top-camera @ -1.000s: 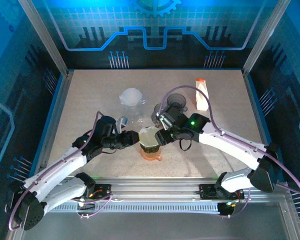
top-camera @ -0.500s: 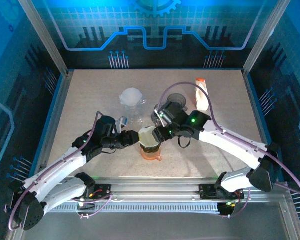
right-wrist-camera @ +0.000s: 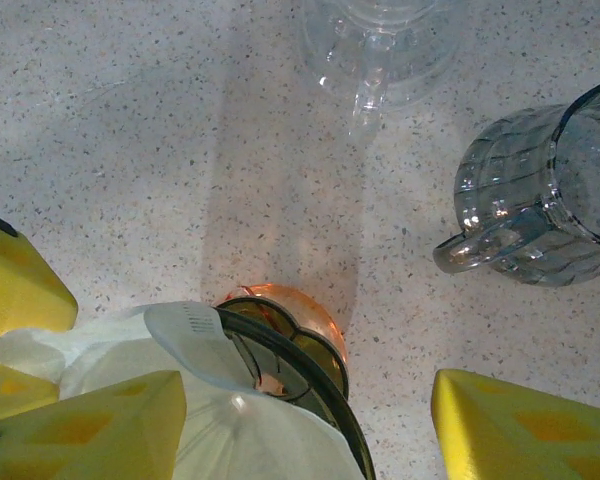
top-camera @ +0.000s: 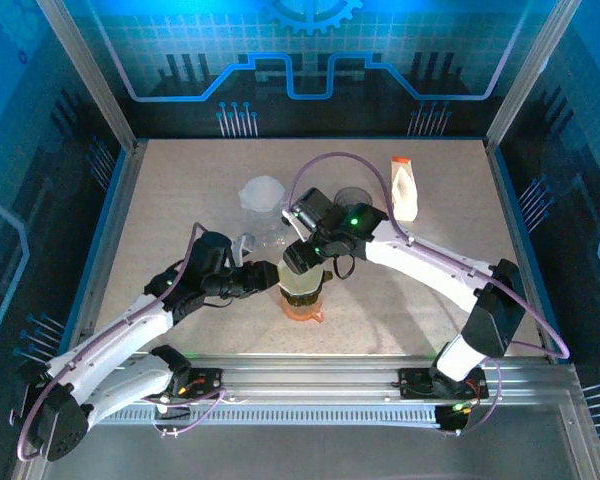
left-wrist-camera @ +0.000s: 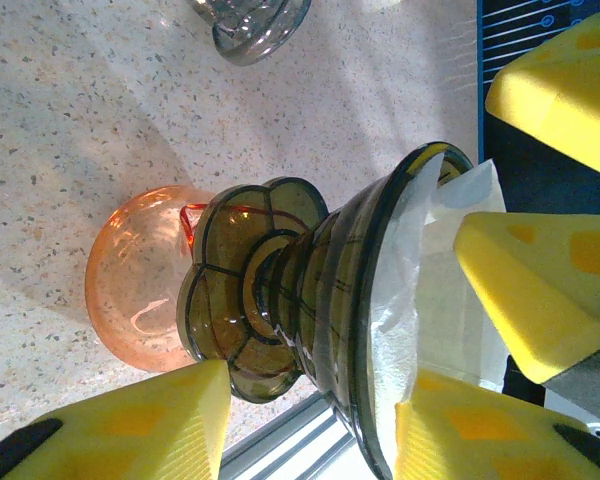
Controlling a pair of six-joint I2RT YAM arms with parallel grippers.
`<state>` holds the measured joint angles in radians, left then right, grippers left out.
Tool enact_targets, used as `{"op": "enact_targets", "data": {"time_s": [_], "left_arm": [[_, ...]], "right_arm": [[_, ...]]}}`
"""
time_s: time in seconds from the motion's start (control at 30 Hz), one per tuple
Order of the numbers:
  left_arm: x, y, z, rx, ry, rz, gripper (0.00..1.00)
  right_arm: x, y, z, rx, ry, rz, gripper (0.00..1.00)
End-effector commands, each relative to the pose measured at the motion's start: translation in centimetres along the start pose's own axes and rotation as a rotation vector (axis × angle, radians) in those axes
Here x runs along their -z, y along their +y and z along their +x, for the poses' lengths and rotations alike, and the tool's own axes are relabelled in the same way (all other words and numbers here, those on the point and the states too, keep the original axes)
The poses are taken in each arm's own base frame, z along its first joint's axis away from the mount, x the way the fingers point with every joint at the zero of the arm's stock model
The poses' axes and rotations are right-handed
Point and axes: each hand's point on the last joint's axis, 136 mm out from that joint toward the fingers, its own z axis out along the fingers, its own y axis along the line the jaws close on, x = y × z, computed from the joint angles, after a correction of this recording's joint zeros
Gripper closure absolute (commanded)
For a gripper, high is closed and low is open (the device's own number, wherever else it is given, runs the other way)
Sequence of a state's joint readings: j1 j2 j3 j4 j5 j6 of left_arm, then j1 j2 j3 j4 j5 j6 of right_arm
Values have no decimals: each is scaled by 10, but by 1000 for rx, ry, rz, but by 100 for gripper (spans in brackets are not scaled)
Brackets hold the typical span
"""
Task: Place the coffee filter in the dripper
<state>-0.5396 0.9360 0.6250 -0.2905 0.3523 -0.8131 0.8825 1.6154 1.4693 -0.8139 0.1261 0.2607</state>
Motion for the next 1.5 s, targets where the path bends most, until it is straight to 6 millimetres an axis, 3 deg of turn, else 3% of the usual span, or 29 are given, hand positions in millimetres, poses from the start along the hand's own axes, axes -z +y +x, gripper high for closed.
{"op": "enact_targets", "data": {"time_s": [0.0,0.33,0.57,0.93,1.47], "left_arm": [[-2,2,2,-1,2,1,54],[-3,4,5,-4,10,-5,56],[-3,5,5,2,8,-7,55],[-1,-1,3,-6,-1,14,50],[11,-18,-3,-29,-26,60,42]], "right_arm": [[2,0,-13,9,-23,-5,34],[-7,-9,-15,-18,-22,48,35],[12,-6,-15,-27,-74,31,34],[40,-31,14,-154,-137,70,33],[55,-53,43,-258,-167,112,33]]}}
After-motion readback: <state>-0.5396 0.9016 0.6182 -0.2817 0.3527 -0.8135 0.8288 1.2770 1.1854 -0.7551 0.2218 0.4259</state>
